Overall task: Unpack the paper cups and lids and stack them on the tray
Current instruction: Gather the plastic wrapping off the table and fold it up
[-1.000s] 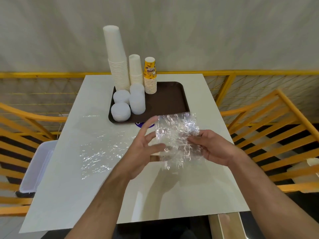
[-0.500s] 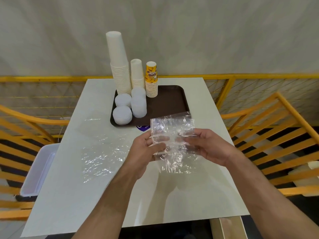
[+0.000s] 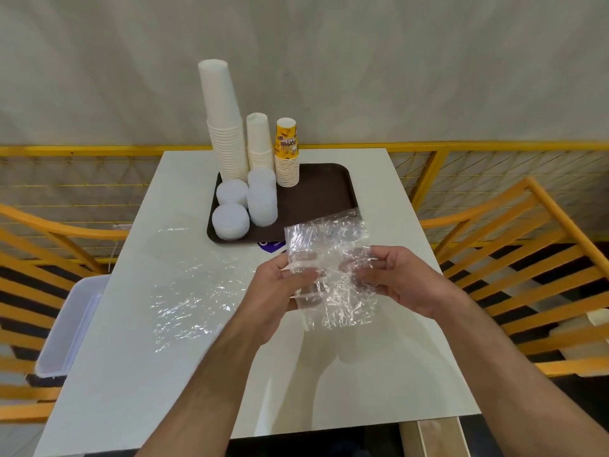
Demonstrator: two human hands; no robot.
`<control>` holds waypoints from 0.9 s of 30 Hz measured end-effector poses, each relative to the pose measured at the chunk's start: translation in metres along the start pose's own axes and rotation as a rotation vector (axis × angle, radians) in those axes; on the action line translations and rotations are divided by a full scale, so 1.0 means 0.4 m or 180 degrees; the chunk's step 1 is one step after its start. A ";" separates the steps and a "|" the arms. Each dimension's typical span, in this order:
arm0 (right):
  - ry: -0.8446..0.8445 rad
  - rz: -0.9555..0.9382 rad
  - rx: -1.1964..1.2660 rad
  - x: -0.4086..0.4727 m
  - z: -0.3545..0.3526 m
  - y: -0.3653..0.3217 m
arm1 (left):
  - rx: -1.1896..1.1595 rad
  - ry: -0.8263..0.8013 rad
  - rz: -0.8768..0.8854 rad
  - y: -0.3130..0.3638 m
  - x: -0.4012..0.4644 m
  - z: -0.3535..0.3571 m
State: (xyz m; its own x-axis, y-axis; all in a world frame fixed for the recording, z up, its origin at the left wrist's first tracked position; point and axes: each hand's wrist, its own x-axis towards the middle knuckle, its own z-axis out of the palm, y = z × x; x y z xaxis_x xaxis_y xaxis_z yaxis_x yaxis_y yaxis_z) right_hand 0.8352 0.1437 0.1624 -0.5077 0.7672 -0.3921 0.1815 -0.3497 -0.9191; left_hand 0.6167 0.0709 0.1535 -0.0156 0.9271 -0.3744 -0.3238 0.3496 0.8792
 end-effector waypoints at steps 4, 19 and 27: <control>-0.0173 -0.0058 -0.0057 -0.003 -0.008 -0.006 | 0.0092 -0.0009 0.0009 -0.005 0.002 0.006; 0.0455 -0.0667 -0.1126 0.058 -0.080 -0.085 | -0.0081 -0.0067 -0.0040 -0.007 0.017 0.030; 0.0422 -0.0145 -0.0211 0.030 -0.071 0.004 | -0.0386 0.0057 -0.0053 -0.010 0.030 0.041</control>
State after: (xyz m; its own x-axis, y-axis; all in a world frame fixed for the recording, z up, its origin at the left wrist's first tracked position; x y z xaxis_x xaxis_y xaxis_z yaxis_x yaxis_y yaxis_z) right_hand 0.8531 0.1676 0.1552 -0.4019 0.8471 -0.3477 0.2183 -0.2801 -0.9348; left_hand 0.6333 0.0830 0.1501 -0.0258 0.9184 -0.3949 -0.4362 0.3451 0.8311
